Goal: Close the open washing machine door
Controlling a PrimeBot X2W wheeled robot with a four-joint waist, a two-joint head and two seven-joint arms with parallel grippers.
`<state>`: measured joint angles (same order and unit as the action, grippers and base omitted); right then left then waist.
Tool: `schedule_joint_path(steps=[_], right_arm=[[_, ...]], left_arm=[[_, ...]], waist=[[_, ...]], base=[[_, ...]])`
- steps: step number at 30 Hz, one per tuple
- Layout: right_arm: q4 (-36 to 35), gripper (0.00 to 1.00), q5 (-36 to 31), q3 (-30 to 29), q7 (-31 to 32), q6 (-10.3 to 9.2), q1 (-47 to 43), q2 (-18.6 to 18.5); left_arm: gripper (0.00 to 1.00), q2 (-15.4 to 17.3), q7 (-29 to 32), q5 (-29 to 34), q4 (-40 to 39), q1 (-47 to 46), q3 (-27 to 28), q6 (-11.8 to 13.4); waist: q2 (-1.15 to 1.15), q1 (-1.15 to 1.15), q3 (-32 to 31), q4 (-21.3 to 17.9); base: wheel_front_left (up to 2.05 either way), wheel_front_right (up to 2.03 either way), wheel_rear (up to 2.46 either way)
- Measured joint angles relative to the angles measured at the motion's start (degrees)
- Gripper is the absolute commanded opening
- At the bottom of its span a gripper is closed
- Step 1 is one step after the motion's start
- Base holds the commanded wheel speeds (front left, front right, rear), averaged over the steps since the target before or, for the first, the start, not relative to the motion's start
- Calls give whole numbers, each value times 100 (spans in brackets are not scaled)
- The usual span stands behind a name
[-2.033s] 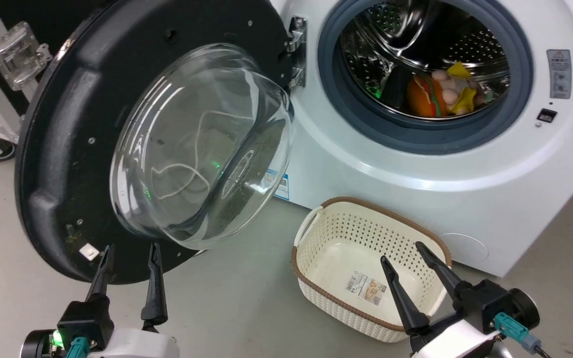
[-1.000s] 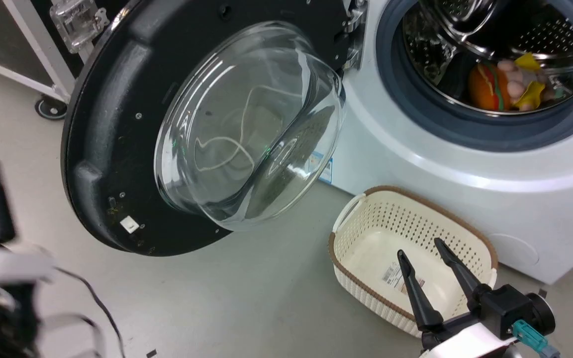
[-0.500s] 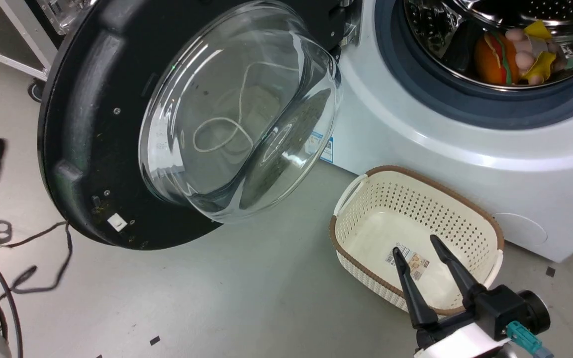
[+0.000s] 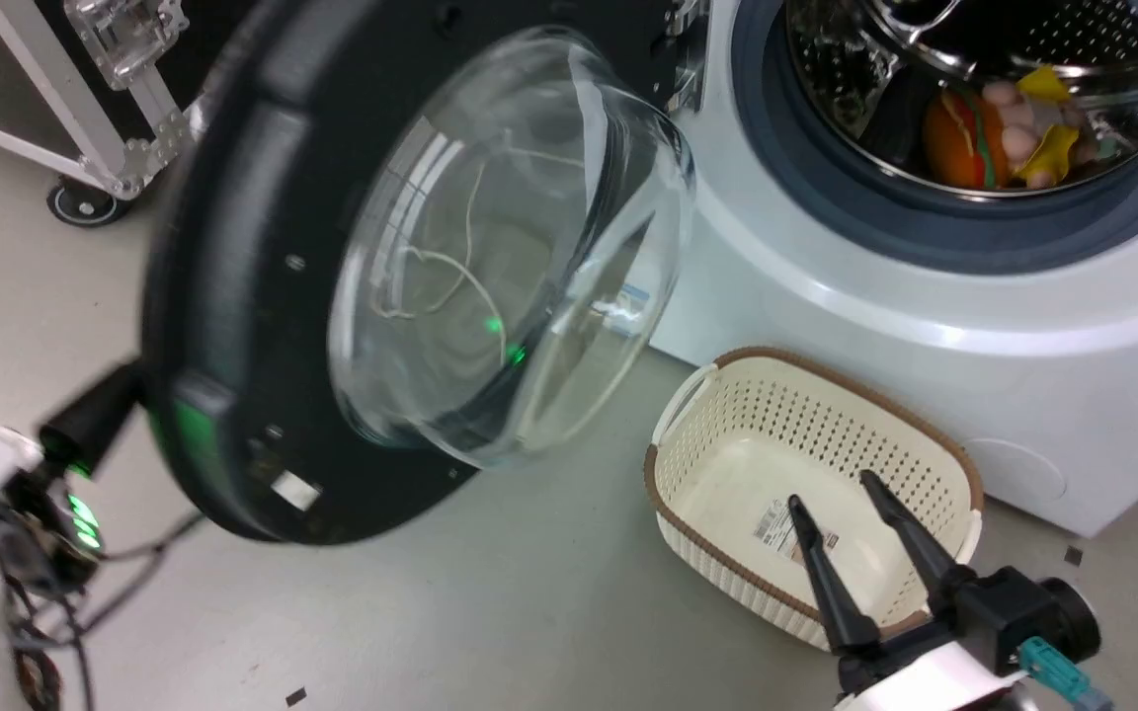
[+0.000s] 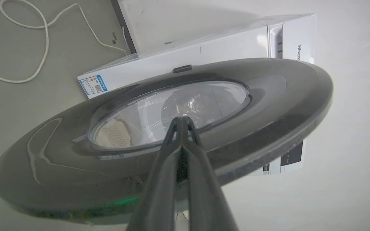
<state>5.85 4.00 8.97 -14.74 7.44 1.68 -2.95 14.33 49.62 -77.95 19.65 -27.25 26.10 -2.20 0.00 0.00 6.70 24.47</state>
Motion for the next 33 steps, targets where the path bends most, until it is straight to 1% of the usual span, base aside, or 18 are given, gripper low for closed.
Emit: schedule_joint_path(steps=[3, 10, 13, 16, 19, 25, 30, 33], right_arm=[[13, 100, 10, -154, 0, 0, -8, 0], [32, 100, 75, -704, 0, 0, -134, 0], [68, 100, 136, -993, -1, 0, -140, 1], [104, 100, 166, -1266, 0, 0, -140, 0], [129, 100, 164, -1497, -1, 0, -133, 1], [188, 100, 146, -1777, 0, 0, -74, 3], [193, 100, 100, -1927, 0, 0, 42, 5], [203, 100, 100, -1972, 0, 0, 138, 8]], left_arm=[[0, -157, 247, -38, -274, 304, -166, -24], [0, -759, 559, -100, -1168, 1091, -602, -29], [0, -985, 598, -163, -1588, 1530, -921, 33], [0, -1085, 523, -308, -1972, 1945, -1311, 122], [0, -1113, 247, -577, -2246, 2296, -1773, 196], [0, -1128, -831, -1298, -2495, 2630, -2815, 201], [0, -1133, -1568, -1545, -2337, 2538, -3521, 0], [0, -1131, -1960, -1701, -2153, 2226, -3879, -79]], waist=[[0, 0, -111, -19], [0, -1, -422, -90], [0, 0, -517, -196], [0, -1, -583, -364], [0, -1, -612, -581], [1, -1, -549, -1163], [1, -1, -365, -1744], [1, 0, -200, -2108]], base=[[0, 0, 0], [0, 0, 0], [0, 0, 0], [0, 0, 0], [0, 0, 0], [0, 0, 0], [0, 0, 0], [0, 0, 0]])
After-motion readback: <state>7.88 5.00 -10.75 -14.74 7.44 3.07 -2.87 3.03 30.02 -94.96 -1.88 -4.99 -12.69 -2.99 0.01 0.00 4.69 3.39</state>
